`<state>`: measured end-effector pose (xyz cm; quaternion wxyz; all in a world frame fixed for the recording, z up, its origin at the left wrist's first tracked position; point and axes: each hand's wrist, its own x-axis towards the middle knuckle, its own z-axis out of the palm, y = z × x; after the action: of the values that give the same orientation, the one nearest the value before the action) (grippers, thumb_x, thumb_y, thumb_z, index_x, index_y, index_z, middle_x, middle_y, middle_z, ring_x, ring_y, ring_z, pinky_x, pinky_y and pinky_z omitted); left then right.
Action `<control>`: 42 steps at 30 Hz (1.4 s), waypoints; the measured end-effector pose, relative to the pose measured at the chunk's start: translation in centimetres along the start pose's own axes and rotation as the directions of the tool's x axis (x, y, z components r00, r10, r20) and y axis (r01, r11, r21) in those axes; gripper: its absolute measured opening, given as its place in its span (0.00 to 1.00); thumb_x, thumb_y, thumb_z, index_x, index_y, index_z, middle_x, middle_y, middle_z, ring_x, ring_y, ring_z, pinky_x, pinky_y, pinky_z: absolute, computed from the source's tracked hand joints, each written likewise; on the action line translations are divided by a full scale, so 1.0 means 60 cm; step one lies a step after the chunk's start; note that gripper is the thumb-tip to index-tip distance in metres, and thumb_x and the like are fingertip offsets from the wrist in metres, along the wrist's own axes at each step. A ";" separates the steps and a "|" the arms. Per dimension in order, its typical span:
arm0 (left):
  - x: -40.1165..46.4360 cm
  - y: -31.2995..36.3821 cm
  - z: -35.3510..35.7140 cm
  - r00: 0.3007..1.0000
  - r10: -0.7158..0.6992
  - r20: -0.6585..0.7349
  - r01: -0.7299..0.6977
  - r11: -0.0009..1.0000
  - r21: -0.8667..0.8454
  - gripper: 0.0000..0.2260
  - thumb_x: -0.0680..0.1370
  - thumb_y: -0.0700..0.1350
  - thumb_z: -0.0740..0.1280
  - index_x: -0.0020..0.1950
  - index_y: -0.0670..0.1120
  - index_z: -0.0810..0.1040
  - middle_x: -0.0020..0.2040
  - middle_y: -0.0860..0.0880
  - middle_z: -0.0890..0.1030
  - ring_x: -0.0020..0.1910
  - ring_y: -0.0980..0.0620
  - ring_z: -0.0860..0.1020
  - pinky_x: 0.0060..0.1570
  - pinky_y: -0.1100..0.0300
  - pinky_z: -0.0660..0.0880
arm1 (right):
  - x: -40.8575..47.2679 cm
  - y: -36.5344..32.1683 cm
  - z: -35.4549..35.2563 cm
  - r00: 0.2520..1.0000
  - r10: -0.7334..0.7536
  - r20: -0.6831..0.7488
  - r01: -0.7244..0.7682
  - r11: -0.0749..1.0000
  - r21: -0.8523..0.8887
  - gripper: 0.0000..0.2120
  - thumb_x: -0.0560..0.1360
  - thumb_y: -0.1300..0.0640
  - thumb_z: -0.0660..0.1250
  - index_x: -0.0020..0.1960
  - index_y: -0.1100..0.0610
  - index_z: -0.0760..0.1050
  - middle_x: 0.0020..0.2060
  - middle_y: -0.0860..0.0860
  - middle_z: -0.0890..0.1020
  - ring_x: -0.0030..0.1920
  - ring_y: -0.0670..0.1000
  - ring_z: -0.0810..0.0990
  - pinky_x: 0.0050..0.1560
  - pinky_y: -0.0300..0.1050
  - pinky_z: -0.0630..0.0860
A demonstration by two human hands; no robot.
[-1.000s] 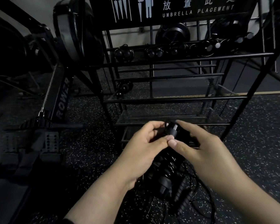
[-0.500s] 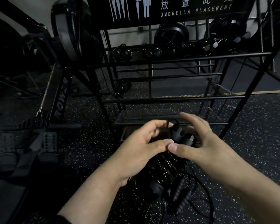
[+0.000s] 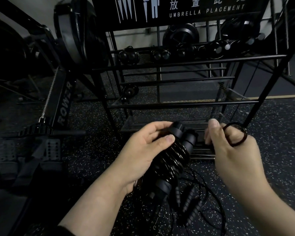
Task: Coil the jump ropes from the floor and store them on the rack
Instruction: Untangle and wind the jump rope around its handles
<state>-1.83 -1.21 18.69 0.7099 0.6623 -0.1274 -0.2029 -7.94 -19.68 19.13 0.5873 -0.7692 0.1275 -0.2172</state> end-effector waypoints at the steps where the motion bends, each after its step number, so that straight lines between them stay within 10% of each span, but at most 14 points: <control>1: 0.001 0.001 0.002 1.000 0.007 -0.029 -0.007 1.000 -0.013 0.13 0.80 0.42 0.69 0.65 0.50 0.80 0.57 0.48 0.86 0.53 0.48 0.85 0.54 0.52 0.82 | 0.000 -0.002 0.000 1.000 0.023 -0.004 -0.023 1.000 0.006 0.30 0.72 0.33 0.61 0.33 0.61 0.74 0.27 0.63 0.69 0.25 0.53 0.64 0.23 0.43 0.63; 7: 0.004 -0.010 0.017 0.991 -0.020 -0.133 0.025 0.999 0.036 0.11 0.79 0.48 0.73 0.61 0.56 0.82 0.58 0.48 0.85 0.57 0.50 0.84 0.60 0.50 0.80 | -0.014 -0.010 0.006 0.989 -0.067 0.131 0.064 0.998 0.030 0.25 0.67 0.35 0.67 0.28 0.57 0.74 0.23 0.54 0.76 0.24 0.48 0.71 0.26 0.37 0.67; 11: 0.008 -0.013 0.012 0.977 -0.076 -0.197 0.078 0.997 -0.001 0.09 0.78 0.51 0.73 0.58 0.56 0.80 0.54 0.47 0.85 0.49 0.49 0.85 0.47 0.52 0.82 | -0.010 -0.004 0.001 0.950 -0.126 0.285 0.120 0.992 0.041 0.09 0.68 0.41 0.70 0.44 0.43 0.82 0.34 0.45 0.83 0.33 0.40 0.79 0.36 0.31 0.73; 15: 0.010 -0.003 -0.002 0.980 -0.088 -0.180 0.083 0.996 -0.034 0.10 0.79 0.50 0.72 0.57 0.48 0.80 0.47 0.46 0.84 0.44 0.48 0.82 0.45 0.51 0.80 | -0.012 -0.001 -0.003 0.877 -0.199 0.437 0.178 0.980 0.090 0.18 0.73 0.47 0.69 0.63 0.40 0.78 0.49 0.44 0.85 0.48 0.46 0.85 0.51 0.33 0.78; 22: 0.002 -0.001 0.003 0.998 -0.067 -0.007 0.067 0.998 0.022 0.08 0.77 0.50 0.72 0.54 0.50 0.79 0.45 0.47 0.83 0.44 0.50 0.81 0.48 0.52 0.77 | -0.011 -0.008 -0.002 0.907 -0.315 0.279 0.268 0.944 0.193 0.08 0.72 0.46 0.70 0.50 0.41 0.86 0.32 0.47 0.84 0.23 0.46 0.75 0.23 0.36 0.71; 27: 0.001 0.003 0.004 0.999 -0.020 -0.030 0.020 1.000 0.009 0.05 0.79 0.45 0.71 0.55 0.49 0.79 0.44 0.46 0.83 0.43 0.49 0.81 0.48 0.53 0.78 | -0.009 -0.012 -0.012 0.890 -0.261 0.373 0.212 0.963 0.168 0.17 0.78 0.33 0.60 0.60 0.36 0.81 0.37 0.52 0.78 0.29 0.49 0.75 0.29 0.37 0.71; 31: 0.001 0.006 -0.002 0.999 -0.001 -0.033 0.001 1.000 -0.022 0.07 0.80 0.42 0.70 0.57 0.46 0.78 0.44 0.49 0.84 0.42 0.53 0.82 0.45 0.57 0.79 | -0.005 -0.016 -0.022 0.854 -0.217 0.473 0.160 0.974 0.158 0.17 0.85 0.41 0.53 0.67 0.38 0.76 0.42 0.50 0.81 0.35 0.52 0.78 0.35 0.40 0.76; 36: -0.002 0.007 0.009 1.000 0.027 0.009 -0.027 1.000 0.014 0.08 0.79 0.41 0.70 0.57 0.44 0.76 0.46 0.49 0.84 0.45 0.53 0.82 0.48 0.61 0.80 | 0.003 -0.030 -0.018 0.887 -0.140 0.441 0.077 0.984 0.158 0.08 0.75 0.45 0.63 0.45 0.43 0.80 0.33 0.53 0.84 0.27 0.50 0.74 0.26 0.41 0.69; 42: -0.002 0.005 0.020 0.996 0.088 -0.022 -0.088 0.996 0.012 0.08 0.79 0.42 0.69 0.57 0.46 0.77 0.45 0.53 0.84 0.45 0.57 0.82 0.48 0.65 0.80 | 0.000 -0.027 -0.013 0.961 -0.056 0.270 0.020 0.991 0.135 0.16 0.72 0.46 0.66 0.56 0.31 0.82 0.26 0.52 0.75 0.27 0.49 0.69 0.26 0.41 0.68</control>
<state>-2.45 -2.23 19.08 0.7158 0.6622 -0.1497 -0.1633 -8.42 -19.92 20.85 0.6441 -0.7540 0.0159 -0.1280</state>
